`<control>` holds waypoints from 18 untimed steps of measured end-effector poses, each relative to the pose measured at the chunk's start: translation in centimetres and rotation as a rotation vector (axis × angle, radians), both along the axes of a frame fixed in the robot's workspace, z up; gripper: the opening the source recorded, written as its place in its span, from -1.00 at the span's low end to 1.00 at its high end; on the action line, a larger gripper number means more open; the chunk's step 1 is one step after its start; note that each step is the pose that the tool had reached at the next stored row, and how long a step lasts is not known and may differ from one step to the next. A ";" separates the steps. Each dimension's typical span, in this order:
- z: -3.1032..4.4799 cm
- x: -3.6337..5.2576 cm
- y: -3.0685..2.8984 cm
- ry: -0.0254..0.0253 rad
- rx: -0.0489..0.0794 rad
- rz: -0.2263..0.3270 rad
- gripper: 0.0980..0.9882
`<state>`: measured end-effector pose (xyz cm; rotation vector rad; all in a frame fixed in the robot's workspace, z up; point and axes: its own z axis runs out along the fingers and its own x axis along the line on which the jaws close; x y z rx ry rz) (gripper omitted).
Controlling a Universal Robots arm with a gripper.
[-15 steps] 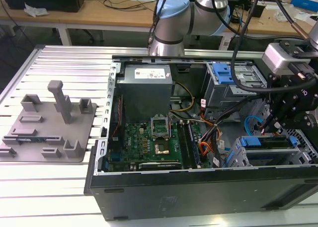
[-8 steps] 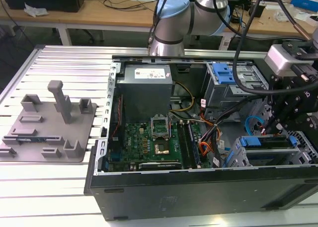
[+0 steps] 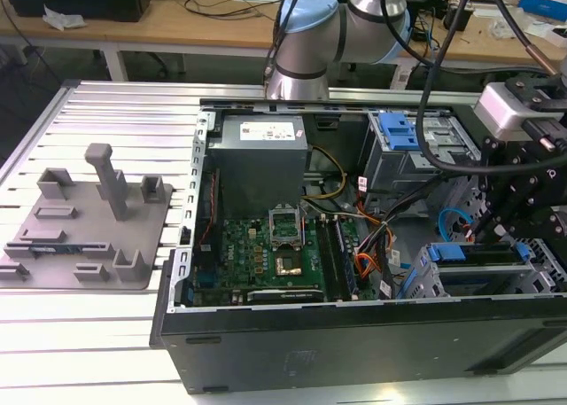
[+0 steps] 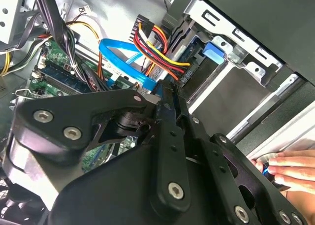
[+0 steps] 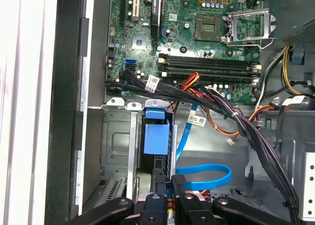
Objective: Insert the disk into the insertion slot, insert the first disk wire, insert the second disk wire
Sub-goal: 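Insert the second disk wire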
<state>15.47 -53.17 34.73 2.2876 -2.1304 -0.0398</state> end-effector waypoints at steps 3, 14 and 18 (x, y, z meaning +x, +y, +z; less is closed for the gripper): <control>-0.01 0.00 -0.15 0.0000 0.000 0.000 -0.86; -0.04 0.05 -0.23 0.0000 0.000 0.000 -0.86; -0.11 0.05 -0.28 0.0000 0.000 0.000 -0.86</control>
